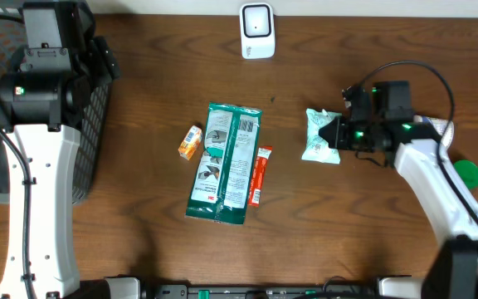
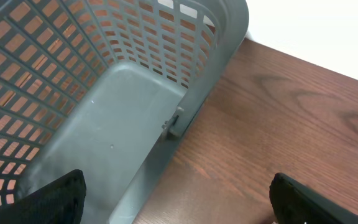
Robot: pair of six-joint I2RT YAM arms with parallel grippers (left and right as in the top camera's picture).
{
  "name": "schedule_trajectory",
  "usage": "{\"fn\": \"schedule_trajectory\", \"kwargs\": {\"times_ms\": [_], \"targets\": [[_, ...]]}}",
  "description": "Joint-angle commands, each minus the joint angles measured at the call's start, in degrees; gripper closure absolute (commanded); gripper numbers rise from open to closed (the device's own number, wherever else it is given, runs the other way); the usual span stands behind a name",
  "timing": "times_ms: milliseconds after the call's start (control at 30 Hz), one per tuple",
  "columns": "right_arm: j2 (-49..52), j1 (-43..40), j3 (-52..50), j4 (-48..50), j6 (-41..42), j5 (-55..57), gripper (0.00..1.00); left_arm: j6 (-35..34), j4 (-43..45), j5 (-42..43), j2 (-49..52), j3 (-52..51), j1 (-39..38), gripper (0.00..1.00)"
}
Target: Scan the item barcode
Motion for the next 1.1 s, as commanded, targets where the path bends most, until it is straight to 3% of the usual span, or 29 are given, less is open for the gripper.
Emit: {"fn": "schedule_trajectory", "kwargs": {"times_ms": [0, 233, 367, 500, 1067], "targets": [[-4.2, -0.8, 0.2, -0.8, -8.0, -14.0, 0.99, -0.1, 0.1, -1.0, 0.1, 0.4, 0.2, 0.10], [-5.8, -0.8, 0.2, -0.4, -8.7, -23.0, 0.99, -0.1, 0.1, -1.0, 0.1, 0.4, 0.2, 0.10], [-5.8, -0.8, 0.2, -0.4, -13.3, -27.4, 0.99, -0.1, 0.1, -0.9, 0.1, 0.4, 0.2, 0.10], [-5.8, -0.8, 0.2, -0.4, -16.9, -27.4, 0.99, -0.1, 0.1, -1.0, 0.1, 0.4, 0.2, 0.10], [-5.8, -0.2, 0.2, -3.1, -17.0, -19.0, 0.99, -0.1, 0.1, -0.9, 0.1, 0.4, 0.2, 0.09]]}}
